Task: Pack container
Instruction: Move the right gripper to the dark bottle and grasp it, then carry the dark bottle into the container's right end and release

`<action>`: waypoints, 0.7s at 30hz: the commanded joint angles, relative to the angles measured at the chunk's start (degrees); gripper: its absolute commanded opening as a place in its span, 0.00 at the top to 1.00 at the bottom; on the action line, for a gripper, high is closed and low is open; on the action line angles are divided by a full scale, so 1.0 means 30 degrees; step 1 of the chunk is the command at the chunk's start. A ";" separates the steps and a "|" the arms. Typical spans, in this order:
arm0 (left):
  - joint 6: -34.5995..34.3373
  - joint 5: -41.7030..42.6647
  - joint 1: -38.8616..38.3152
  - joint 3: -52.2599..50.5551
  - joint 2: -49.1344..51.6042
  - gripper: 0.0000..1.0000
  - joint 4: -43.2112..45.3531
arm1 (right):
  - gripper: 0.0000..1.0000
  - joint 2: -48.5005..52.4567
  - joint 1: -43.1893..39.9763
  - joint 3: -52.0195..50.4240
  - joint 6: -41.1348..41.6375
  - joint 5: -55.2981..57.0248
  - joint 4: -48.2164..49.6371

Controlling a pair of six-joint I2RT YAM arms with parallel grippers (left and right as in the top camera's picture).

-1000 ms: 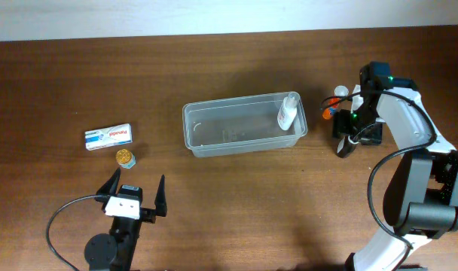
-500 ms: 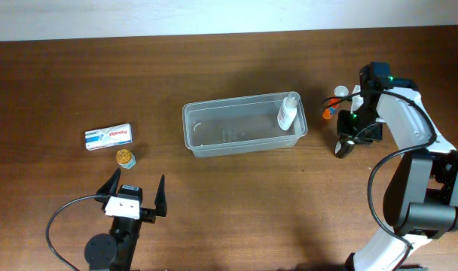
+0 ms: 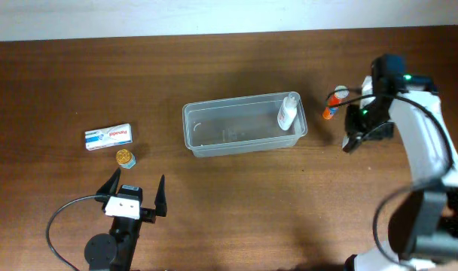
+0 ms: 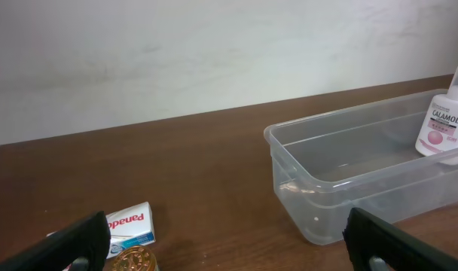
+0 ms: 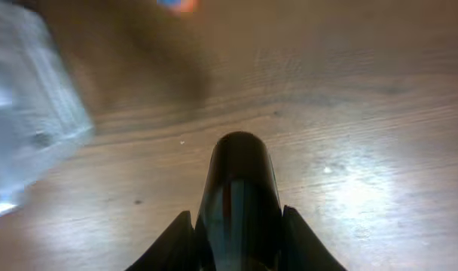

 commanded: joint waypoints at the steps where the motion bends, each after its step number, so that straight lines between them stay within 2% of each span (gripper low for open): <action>1: 0.0313 0.0262 0.0117 -0.0146 -0.0131 0.00 0.0036 | 0.72 -0.2579 0.0248 0.1049 -0.0007 -0.0663 -0.0102; 10: 0.0313 0.0262 0.0117 -0.0146 -0.0131 0.00 0.0036 | 0.72 -0.5559 0.2725 0.1056 -0.0007 -0.1224 0.0393; 16: 0.0313 0.0262 0.0117 -0.0146 -0.0131 0.00 0.0036 | 0.71 -0.4889 0.5661 0.1049 -0.0007 -0.0998 0.2295; 21: 0.0313 0.0262 0.0117 -0.0146 -0.0131 0.00 0.0036 | 0.71 -0.3359 0.6951 0.1049 -0.0007 -0.0678 0.3337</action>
